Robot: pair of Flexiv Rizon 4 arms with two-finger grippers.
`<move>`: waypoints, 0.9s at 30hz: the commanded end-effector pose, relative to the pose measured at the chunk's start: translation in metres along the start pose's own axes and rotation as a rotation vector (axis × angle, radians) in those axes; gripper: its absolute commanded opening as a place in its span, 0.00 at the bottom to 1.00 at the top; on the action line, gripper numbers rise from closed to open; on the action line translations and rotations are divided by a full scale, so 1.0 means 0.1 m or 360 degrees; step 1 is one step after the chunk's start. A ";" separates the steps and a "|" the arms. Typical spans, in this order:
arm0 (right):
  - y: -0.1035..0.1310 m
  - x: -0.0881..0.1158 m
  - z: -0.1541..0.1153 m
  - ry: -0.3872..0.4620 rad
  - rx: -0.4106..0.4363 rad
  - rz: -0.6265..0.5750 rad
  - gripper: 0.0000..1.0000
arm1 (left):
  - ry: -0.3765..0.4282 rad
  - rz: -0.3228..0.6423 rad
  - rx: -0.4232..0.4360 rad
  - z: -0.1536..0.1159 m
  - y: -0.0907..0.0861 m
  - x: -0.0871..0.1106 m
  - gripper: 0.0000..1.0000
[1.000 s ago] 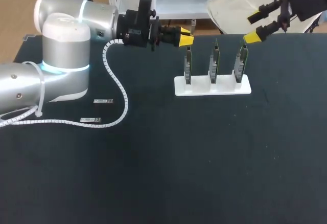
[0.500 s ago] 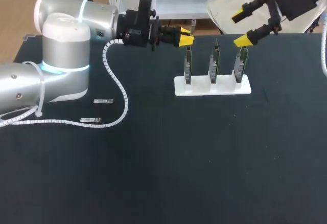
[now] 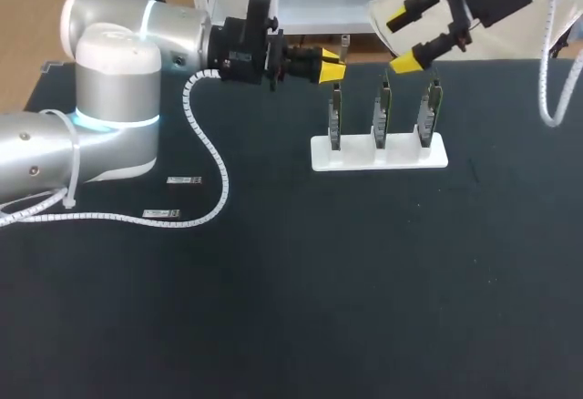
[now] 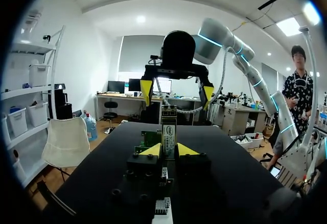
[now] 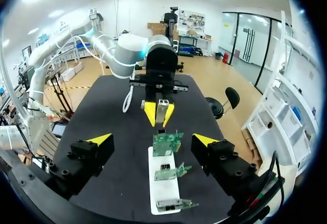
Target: Pick up the optical module with the left hand, and insert it into the network port with the right hand.
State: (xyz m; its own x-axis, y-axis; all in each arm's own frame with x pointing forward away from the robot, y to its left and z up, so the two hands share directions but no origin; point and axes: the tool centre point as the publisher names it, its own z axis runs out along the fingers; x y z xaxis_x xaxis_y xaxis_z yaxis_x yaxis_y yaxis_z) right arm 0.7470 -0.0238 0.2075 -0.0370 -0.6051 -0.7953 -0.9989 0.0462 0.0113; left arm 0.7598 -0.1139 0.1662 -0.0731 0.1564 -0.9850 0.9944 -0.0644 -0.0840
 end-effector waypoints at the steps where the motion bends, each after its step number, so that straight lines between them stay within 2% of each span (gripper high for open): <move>1: -0.11 -0.05 0.07 -0.0017 -0.0078 0.0018 1.00 | 0.0002 0.0000 -0.0004 0.00 -0.01 0.00 0.00; 15: -0.08 -0.16 0.25 -0.0032 -0.0162 0.0030 1.00 | 0.0002 0.0000 -0.0004 0.00 -0.01 0.00 0.00; 27: -0.10 -0.24 0.36 -0.0049 -0.0139 0.0029 1.00 | 0.0002 0.0000 -0.0004 0.00 -0.01 0.00 0.00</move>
State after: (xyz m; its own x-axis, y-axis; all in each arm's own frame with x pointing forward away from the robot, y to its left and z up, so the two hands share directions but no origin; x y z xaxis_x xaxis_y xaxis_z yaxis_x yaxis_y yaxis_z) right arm 0.7573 0.0160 0.2057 -0.0559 -0.5794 -0.8131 -0.9968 -0.0138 0.0783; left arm 0.7598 -0.1139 0.1662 -0.0731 0.1564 -0.9850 0.9944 -0.0644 -0.0840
